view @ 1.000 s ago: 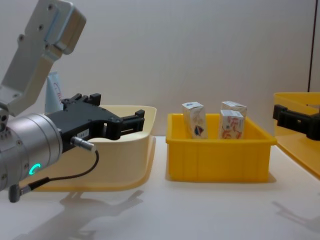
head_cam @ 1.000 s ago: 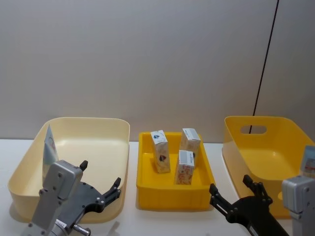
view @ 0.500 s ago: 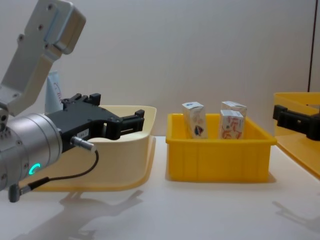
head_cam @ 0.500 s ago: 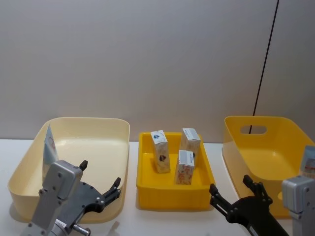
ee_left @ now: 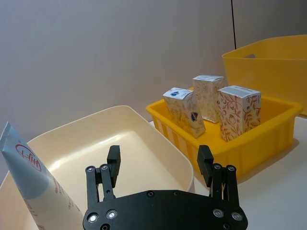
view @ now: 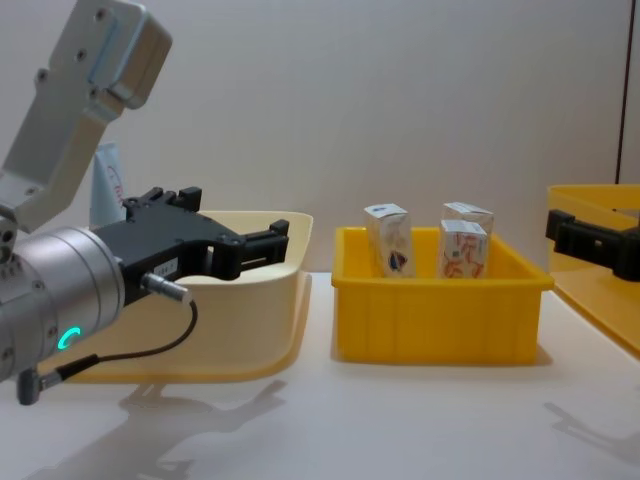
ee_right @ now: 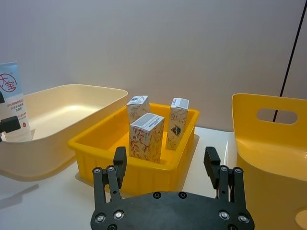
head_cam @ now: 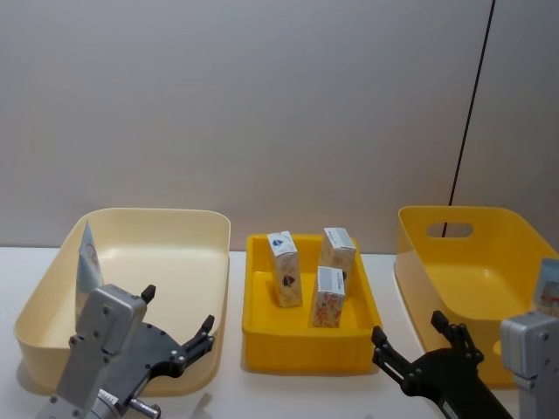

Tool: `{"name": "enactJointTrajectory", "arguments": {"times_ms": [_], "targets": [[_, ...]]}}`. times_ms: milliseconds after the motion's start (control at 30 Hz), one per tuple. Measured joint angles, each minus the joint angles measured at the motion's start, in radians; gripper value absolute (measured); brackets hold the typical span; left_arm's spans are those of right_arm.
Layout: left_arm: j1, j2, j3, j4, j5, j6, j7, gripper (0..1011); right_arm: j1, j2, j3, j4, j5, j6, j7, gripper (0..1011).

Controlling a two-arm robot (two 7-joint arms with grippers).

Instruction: Bimanual collaborative sorting of washing and personal care products

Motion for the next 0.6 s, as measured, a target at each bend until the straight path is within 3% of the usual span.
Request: {"name": "enactJointTrajectory", "arguments": {"times_ms": [600], "targets": [[0.000,0.000,0.000,0.000,0.000,0.000,0.000,1000,0.000,0.000,0.000,0.000,0.000,0.000,0.000,1001]]}}
